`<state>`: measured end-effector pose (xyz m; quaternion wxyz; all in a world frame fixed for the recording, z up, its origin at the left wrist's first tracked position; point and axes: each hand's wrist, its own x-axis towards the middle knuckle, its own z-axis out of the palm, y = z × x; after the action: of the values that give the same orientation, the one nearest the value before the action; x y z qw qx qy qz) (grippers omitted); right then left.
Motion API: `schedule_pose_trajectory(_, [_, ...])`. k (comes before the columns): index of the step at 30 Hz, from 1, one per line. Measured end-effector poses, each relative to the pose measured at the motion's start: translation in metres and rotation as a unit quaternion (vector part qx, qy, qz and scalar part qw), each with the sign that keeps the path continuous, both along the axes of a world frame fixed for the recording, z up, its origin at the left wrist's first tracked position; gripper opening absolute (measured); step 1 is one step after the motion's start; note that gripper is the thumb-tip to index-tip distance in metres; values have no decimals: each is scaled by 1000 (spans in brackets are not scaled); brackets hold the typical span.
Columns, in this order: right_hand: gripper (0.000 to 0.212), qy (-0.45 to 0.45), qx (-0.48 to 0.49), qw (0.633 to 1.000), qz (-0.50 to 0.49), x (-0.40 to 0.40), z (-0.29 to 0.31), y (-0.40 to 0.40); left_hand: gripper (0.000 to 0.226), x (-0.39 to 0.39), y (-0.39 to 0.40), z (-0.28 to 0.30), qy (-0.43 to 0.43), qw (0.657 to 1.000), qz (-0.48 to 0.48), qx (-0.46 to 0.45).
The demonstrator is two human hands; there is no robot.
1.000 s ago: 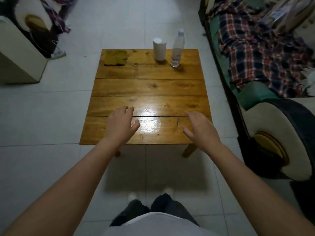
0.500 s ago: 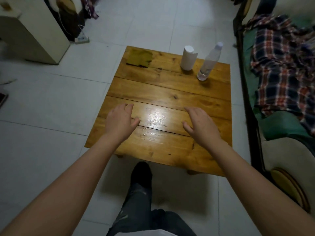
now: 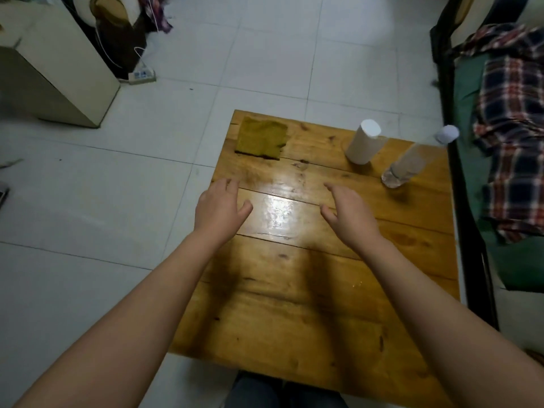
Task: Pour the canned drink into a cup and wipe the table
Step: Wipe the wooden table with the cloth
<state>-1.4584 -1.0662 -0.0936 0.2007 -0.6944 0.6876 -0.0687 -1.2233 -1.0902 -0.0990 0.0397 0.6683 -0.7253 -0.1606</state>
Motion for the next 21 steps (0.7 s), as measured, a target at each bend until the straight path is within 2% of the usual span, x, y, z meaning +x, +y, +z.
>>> schedule_pose_trajectory(10, [46, -33, 44, 998, -6, 10, -78, -129, 52, 9, -126, -78, 11, 999, 37, 27])
schedule_pose_trajectory(13, [46, -72, 54, 995, -36, 15, -107, -162, 52, 5, -155, -105, 32, 997, 56, 43])
schedule_pose_trajectory(16, [45, -149, 69, 982, -94, 23, -136, -194, 51, 2, -181, -139, 113, 984, 116, 76])
schedule_pose_trajectory(18, [45, -169, 70, 978, -104, 29, -154, -212, 45, 4, -195, -163, 174, 967, 168, 83])
schedule_pose_trajectory(21, [46, -186, 58, 976, -99, 39, -175, -231, 34, 7, -213, -189, 207, 950, 227, 59])
